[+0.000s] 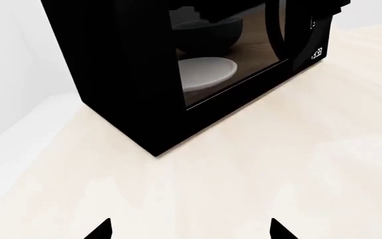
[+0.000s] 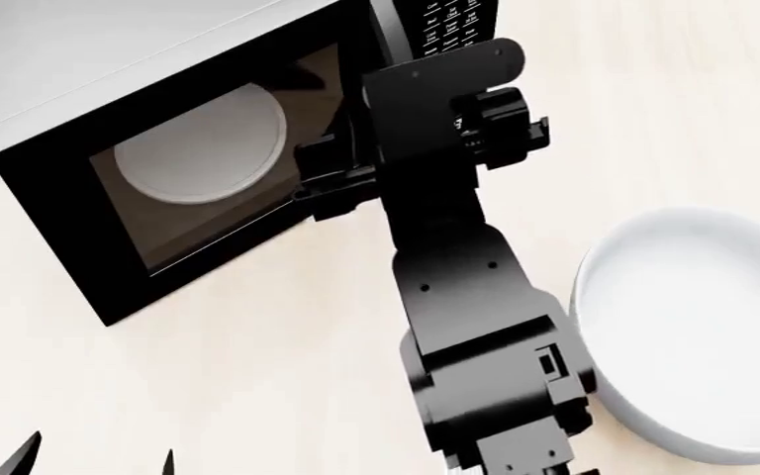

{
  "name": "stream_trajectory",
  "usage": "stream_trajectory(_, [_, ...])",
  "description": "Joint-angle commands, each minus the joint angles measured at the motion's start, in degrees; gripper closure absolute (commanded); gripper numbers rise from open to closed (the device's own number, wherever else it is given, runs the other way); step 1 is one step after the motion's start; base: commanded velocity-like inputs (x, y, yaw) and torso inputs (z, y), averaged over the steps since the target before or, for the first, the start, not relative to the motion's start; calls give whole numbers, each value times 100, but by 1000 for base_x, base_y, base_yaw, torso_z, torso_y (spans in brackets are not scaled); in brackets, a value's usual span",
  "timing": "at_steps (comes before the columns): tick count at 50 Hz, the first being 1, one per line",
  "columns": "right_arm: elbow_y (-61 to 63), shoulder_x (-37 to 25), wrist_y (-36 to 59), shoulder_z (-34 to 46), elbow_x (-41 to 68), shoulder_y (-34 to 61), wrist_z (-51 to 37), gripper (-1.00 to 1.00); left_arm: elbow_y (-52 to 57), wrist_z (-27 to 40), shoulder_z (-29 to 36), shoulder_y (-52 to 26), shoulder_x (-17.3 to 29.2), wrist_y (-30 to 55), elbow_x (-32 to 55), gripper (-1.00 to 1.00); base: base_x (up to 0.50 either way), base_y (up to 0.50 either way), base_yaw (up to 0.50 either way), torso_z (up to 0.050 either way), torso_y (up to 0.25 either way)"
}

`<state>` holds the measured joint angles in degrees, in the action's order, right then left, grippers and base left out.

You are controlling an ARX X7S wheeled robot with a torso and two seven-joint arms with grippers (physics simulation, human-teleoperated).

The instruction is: Open the microwave.

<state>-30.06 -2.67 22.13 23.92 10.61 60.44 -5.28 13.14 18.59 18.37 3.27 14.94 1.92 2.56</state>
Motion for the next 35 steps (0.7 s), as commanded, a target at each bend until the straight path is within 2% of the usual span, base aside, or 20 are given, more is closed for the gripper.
stream_trajectory(1, [-510, 63, -221, 102, 71, 192, -62, -100, 11, 22, 28, -1, 23, -3, 20, -100, 0, 0, 0, 0, 0])
stream_trajectory(22, [-1063, 98, -538, 400, 201, 430, -162, -100, -13, 49, 50, -42, 62, -1, 76, -100, 0, 0, 0, 0, 0])
stream_trajectory(23, [-1067, 96, -551, 408, 204, 425, -192, 100, -10, 50, 49, -42, 65, -1, 80, -100, 0, 0, 0, 0, 0])
stream_trajectory(35, [-472, -106, -415, 490, 358, 95, -307, 100, 56, 82, 78, -24, 92, 27, 85, -100, 0, 0, 0, 0, 0])
